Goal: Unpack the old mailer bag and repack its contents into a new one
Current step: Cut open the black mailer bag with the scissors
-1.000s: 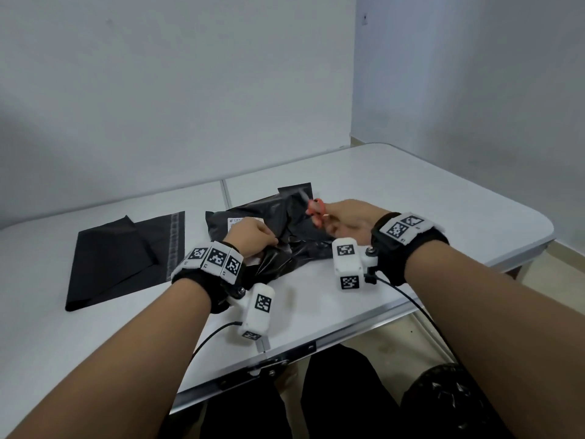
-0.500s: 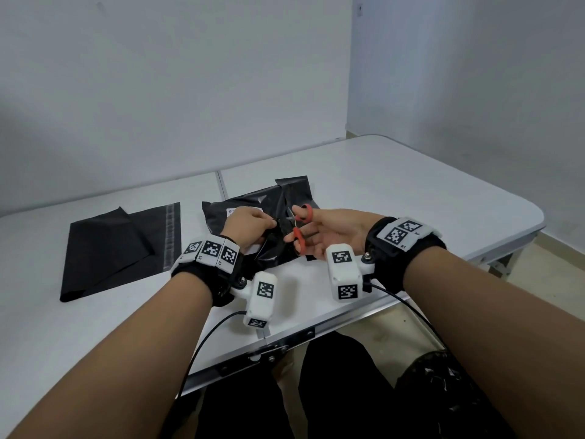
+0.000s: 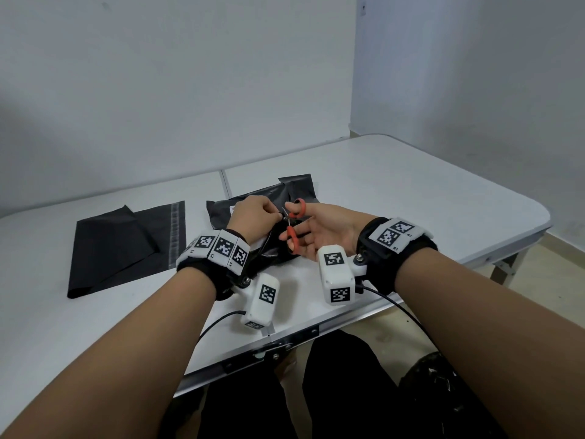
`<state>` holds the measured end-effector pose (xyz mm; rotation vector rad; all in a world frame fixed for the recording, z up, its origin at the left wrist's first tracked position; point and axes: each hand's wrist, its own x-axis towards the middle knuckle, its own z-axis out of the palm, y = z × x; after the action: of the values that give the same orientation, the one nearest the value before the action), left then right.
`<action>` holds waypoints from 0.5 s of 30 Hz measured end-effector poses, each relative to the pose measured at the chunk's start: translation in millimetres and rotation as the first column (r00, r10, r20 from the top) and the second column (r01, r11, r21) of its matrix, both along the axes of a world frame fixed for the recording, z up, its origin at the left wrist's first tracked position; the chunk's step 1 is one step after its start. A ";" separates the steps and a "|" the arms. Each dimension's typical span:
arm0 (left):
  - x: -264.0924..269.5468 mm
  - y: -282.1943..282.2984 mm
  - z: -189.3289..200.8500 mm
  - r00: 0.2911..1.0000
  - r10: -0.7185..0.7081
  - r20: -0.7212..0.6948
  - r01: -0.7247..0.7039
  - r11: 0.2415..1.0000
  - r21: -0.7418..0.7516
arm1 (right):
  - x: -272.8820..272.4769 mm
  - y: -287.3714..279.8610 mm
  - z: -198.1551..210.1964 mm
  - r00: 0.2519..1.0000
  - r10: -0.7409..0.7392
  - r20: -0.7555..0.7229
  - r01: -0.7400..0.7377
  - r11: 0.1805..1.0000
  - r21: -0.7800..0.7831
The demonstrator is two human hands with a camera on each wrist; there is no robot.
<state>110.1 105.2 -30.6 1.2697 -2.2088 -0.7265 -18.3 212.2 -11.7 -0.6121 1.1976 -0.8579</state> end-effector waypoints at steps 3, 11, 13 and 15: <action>-1.9 2.3 5.2 0.997 -0.044 0.066 0.047 0.997 -0.055 | 1.8 -10.2 -6.0 0.997 -0.075 -0.025 0.075 0.997 -0.006; 6.2 -4.4 4.1 0.999 -0.037 0.021 0.035 0.998 0.061 | -3.5 -18.0 -14.7 0.990 -0.116 -0.078 0.113 0.992 -0.051; 7.3 -2.6 3.9 0.999 -0.038 -0.011 0.039 0.995 0.087 | -4.7 -17.1 -8.8 0.994 -0.077 -0.074 0.076 0.997 -0.021; 7.5 0.2 5.2 0.998 -0.049 -0.040 0.052 0.993 0.102 | -2.8 -20.6 -3.9 0.994 -0.079 -0.071 0.077 0.997 -0.021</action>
<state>117.6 105.4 -25.4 1.2427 -2.2054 -0.8870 -21.1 191.6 -15.5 -0.6185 1.2865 -0.9199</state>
